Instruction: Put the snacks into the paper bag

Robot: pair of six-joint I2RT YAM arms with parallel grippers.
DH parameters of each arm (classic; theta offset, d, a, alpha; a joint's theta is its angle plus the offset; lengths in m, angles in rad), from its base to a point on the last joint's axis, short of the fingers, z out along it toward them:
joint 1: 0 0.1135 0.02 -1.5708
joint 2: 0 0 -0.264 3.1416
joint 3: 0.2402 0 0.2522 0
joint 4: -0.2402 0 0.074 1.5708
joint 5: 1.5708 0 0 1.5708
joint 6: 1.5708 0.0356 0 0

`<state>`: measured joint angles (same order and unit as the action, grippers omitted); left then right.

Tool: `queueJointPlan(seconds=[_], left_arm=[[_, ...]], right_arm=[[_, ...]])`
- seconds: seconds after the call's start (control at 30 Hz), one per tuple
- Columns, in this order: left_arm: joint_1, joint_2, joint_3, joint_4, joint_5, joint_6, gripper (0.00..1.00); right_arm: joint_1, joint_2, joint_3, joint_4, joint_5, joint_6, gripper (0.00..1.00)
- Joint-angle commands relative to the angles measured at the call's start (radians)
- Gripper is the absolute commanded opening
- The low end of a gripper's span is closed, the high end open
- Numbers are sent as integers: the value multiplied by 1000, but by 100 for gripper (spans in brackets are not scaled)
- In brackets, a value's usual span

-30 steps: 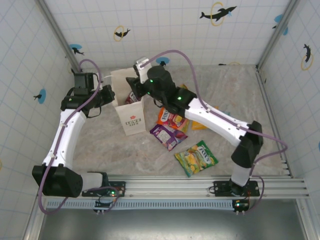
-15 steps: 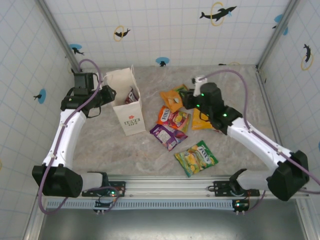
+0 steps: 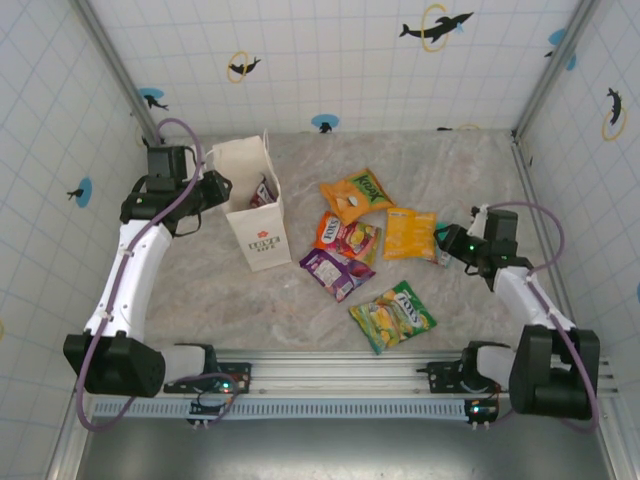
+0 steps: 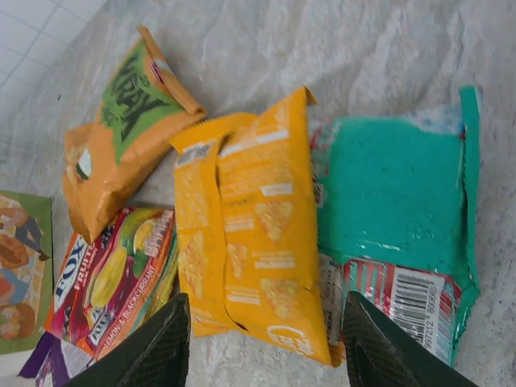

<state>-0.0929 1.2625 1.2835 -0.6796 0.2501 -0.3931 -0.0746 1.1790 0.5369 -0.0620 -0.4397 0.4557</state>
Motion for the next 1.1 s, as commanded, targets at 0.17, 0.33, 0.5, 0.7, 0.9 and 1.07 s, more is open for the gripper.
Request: queueJointPlan(seconds=[0.17,0.33,0.5,0.7,0.9,1.07], left_arm=[[-8,-17,-13,-8,-14,10,36],[-8,-15,-17,-3,-16,9,36],[-7,-13,-16,-3,-9,5,36],[-7,-9,-8,-2,-11,7,36],[-7,3,-3,-1,-11,10,36],[-7,-3,-7,-8,-16,11,36]], right_arm=[[-39,164,-4,170,-223,-26,53],[-39,249,11,219,-207,-37,56],[-39,333,56,245,-233,-42,57],[-20,379,65,314,-318,-34,55],[-11,426,84,363,-334,-13,53],[3,487,102,417,-335,17,50]])
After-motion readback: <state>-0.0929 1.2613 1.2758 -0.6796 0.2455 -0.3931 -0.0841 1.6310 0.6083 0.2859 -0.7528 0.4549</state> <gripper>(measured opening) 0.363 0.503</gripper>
